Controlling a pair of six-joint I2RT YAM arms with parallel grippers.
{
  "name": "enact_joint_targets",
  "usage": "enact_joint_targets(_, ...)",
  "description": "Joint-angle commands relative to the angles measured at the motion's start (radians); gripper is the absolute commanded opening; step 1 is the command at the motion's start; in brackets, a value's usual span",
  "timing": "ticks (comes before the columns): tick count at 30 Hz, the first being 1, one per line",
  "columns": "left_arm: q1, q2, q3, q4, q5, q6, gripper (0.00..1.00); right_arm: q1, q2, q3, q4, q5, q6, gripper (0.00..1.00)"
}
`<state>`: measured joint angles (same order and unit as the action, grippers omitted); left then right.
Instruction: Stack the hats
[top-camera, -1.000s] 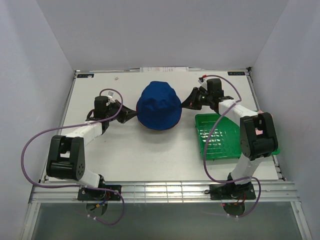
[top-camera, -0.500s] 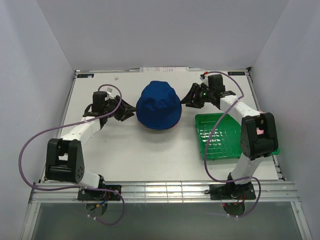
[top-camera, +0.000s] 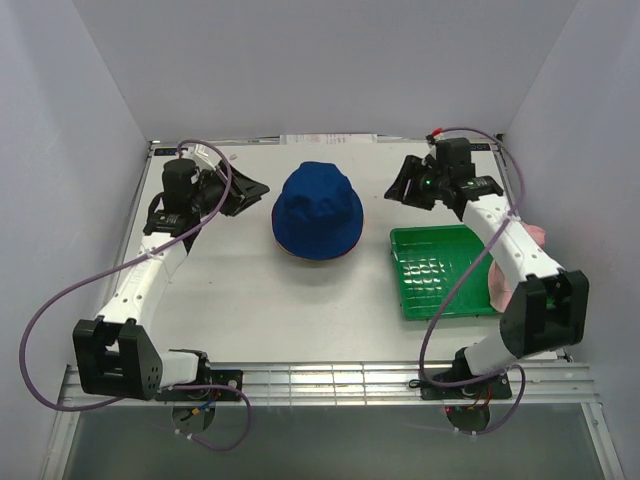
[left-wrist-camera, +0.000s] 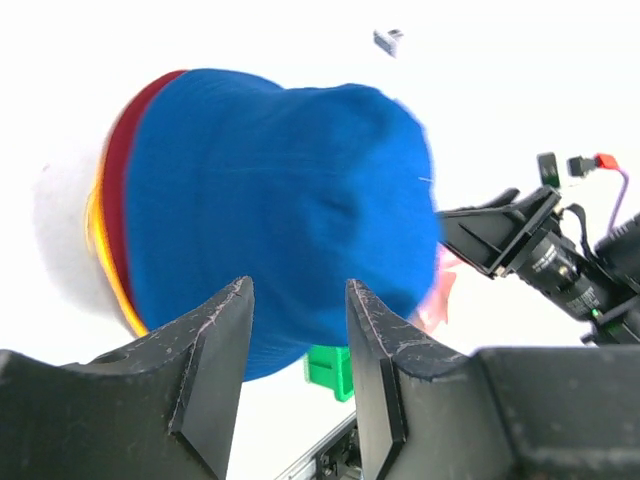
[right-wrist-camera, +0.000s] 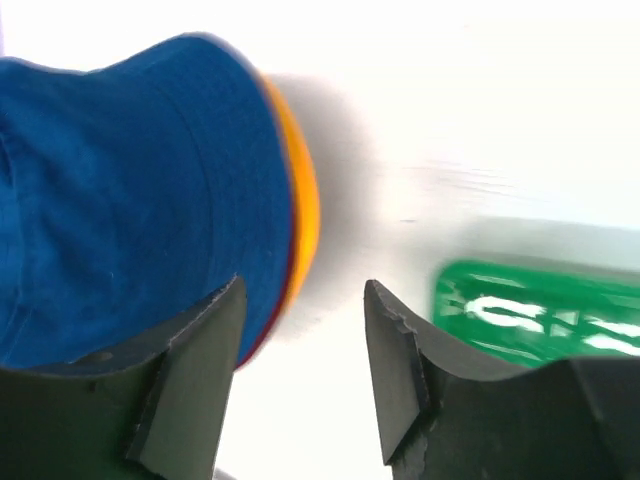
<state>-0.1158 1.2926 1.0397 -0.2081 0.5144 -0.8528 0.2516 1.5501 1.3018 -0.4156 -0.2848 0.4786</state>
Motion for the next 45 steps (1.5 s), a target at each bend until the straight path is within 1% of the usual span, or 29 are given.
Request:
enact_joint_targets(1,-0.002,-0.075,0.04,-0.007,0.027,0.024,0.53,-0.026,-0.163,0.019,-0.222,0.397,-0.104,0.6)
enact_joint_targets(2,-0.002,-0.079,0.042,-0.007,0.033,0.026,0.53,-0.031,-0.189,0.001,-0.241,0.459,-0.115,0.62)
enact_joint_targets(3,-0.002,-0.084,0.051,-0.005,0.05,0.026,0.53,-0.038,-0.212,-0.033,-0.259,0.581,-0.123,0.65)
enact_joint_targets(5,-0.002,-0.087,0.059,-0.001,0.067,0.024,0.53,-0.058,-0.265,-0.065,-0.313,0.695,-0.138,0.66)
enact_joint_targets(6,-0.004,-0.088,0.06,0.01,0.079,0.021,0.53,-0.064,-0.277,-0.096,-0.327,0.792,-0.14,0.68)
enact_joint_targets(8,-0.007,-0.087,0.062,0.027,0.096,0.006,0.53,-0.093,-0.291,-0.119,-0.36,0.829,-0.143,0.7)
enact_joint_targets(11,-0.015,-0.087,0.057,0.058,0.108,-0.006,0.53,-0.129,-0.312,-0.17,-0.368,0.861,-0.152,0.73)
enact_joint_targets(14,-0.016,-0.101,0.036,0.095,0.121,-0.031,0.54,-0.17,-0.331,-0.194,-0.377,0.906,-0.147,0.8)
enact_joint_targets(15,-0.015,-0.105,0.026,0.105,0.125,-0.038,0.54,-0.193,-0.341,-0.194,-0.379,0.917,-0.141,0.9)
enact_joint_targets(16,-0.016,-0.111,0.022,0.11,0.127,-0.041,0.54,-0.207,-0.344,-0.19,-0.382,0.924,-0.137,0.93)
enact_joint_targets(21,-0.018,-0.141,-0.016,0.144,0.148,-0.055,0.54,-0.273,-0.355,-0.161,-0.41,0.97,-0.137,0.96)
enact_joint_targets(24,-0.016,-0.135,-0.036,0.156,0.165,-0.055,0.54,-0.308,-0.328,-0.159,-0.41,0.958,-0.127,0.97)
enact_joint_targets(26,-0.016,-0.13,-0.04,0.157,0.173,-0.054,0.54,-0.327,-0.311,-0.157,-0.408,0.931,-0.124,0.97)
enact_joint_targets(27,-0.016,-0.13,-0.046,0.162,0.179,-0.054,0.54,-0.348,-0.292,-0.156,-0.407,0.877,-0.123,0.97)
enact_joint_targets(31,-0.016,-0.131,-0.059,0.174,0.185,-0.057,0.54,-0.379,-0.231,-0.151,-0.374,0.774,-0.132,0.94)
enact_joint_targets(36,-0.016,-0.128,-0.069,0.173,0.19,-0.055,0.54,-0.405,-0.145,-0.139,-0.367,0.73,-0.121,0.92)
enact_joint_targets(39,-0.016,-0.134,-0.07,0.171,0.188,-0.054,0.54,-0.416,-0.131,-0.141,-0.353,0.699,-0.129,0.81)
enact_joint_targets(40,-0.016,-0.134,-0.072,0.171,0.187,-0.055,0.54,-0.416,-0.133,-0.141,-0.353,0.688,-0.132,0.66)
enact_joint_targets(41,-0.016,-0.136,-0.073,0.17,0.187,-0.057,0.54,-0.416,-0.134,-0.139,-0.353,0.678,-0.136,0.54)
enact_joint_targets(42,-0.016,-0.136,-0.075,0.168,0.187,-0.058,0.54,-0.416,-0.143,-0.136,-0.353,0.661,-0.141,0.23)
enact_joint_targets(43,-0.018,-0.136,-0.075,0.165,0.187,-0.061,0.54,-0.416,-0.151,-0.13,-0.356,0.61,-0.15,0.11)
enact_joint_targets(44,-0.016,-0.138,-0.076,0.165,0.185,-0.066,0.54,-0.417,-0.16,-0.109,-0.361,0.581,-0.156,0.08)
enact_joint_targets(45,-0.016,-0.142,-0.079,0.171,0.184,-0.071,0.54,-0.416,-0.186,-0.095,-0.362,0.506,-0.162,0.08)
